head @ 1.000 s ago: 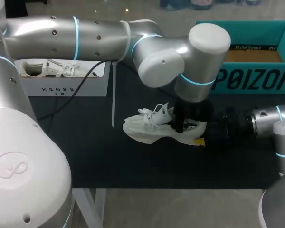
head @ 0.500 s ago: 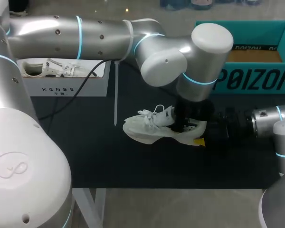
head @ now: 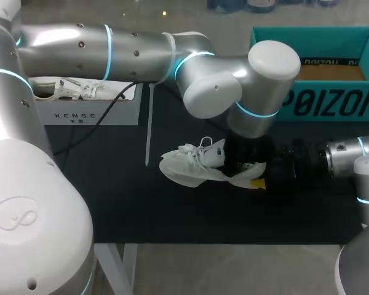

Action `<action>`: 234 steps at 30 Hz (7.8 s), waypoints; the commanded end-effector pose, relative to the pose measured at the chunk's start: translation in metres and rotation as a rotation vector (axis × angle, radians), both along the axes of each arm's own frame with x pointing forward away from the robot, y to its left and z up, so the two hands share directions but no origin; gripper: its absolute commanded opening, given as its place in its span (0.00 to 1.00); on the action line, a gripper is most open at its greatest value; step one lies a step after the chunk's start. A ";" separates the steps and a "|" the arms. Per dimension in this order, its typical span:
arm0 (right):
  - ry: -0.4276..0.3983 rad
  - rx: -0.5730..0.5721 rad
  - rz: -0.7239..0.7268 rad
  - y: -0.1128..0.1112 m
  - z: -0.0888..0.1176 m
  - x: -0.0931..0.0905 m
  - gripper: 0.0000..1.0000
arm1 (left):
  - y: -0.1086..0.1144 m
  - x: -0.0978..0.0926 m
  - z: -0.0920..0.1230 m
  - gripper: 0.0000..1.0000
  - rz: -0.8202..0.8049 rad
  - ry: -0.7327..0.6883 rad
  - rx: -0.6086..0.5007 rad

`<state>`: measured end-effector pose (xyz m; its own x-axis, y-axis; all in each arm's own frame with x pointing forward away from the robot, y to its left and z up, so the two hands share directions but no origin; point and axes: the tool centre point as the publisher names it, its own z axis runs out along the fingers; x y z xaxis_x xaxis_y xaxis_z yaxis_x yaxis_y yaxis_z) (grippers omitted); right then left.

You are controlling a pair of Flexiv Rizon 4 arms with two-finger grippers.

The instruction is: Take the shoe out of the shoebox, open the shoe tongue, remove and reinsert the insole, then place the shoe into the shoebox

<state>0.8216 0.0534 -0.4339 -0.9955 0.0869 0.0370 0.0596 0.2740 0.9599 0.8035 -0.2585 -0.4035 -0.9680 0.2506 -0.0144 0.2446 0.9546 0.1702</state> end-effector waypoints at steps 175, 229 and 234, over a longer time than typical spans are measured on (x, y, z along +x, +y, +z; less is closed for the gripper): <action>0.003 -0.001 -0.003 0.002 -0.004 0.001 0.00 | -0.044 -0.002 0.262 0.00 0.390 -0.193 -0.874; 0.003 -0.001 -0.003 0.002 -0.004 0.001 0.00 | 0.012 -0.026 0.354 0.00 0.288 0.152 -1.091; 0.003 -0.001 -0.003 0.002 -0.004 0.001 0.00 | 0.034 -0.026 0.359 0.00 0.317 0.170 -1.096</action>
